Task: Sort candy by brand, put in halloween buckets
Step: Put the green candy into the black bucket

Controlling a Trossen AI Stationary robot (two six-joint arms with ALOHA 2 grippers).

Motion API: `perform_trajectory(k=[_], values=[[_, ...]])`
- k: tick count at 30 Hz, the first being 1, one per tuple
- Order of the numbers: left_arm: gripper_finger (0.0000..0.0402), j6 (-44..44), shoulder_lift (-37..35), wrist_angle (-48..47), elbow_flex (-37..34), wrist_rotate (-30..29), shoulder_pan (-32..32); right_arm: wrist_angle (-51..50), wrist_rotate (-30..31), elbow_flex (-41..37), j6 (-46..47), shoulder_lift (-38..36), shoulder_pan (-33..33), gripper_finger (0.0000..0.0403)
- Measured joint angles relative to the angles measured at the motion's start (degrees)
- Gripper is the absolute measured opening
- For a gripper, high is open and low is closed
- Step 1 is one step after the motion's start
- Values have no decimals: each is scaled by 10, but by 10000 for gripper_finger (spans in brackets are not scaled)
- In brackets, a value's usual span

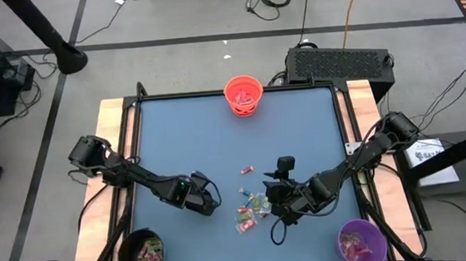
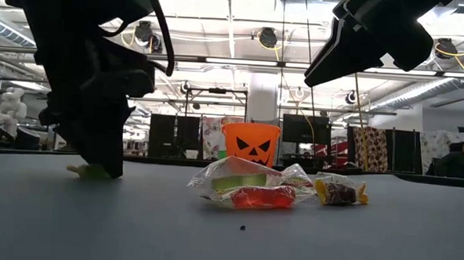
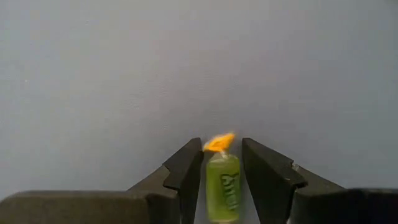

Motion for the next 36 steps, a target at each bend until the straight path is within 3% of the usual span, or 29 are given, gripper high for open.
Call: perform_trajectory(k=[18,26,32,36], values=[[126,84,-3,-27,-1,64,1,0,0,0,-2,0,0,125],[53,107,-3,-30,-1,75,0,0,0,0,-2,0,0,125],[52,148,-11,-58,20,82,-1,0,0,0,-2,0,0,125],[46,188,-61,-112,51,78,-11,0,0,0,-2,0,0,125]])
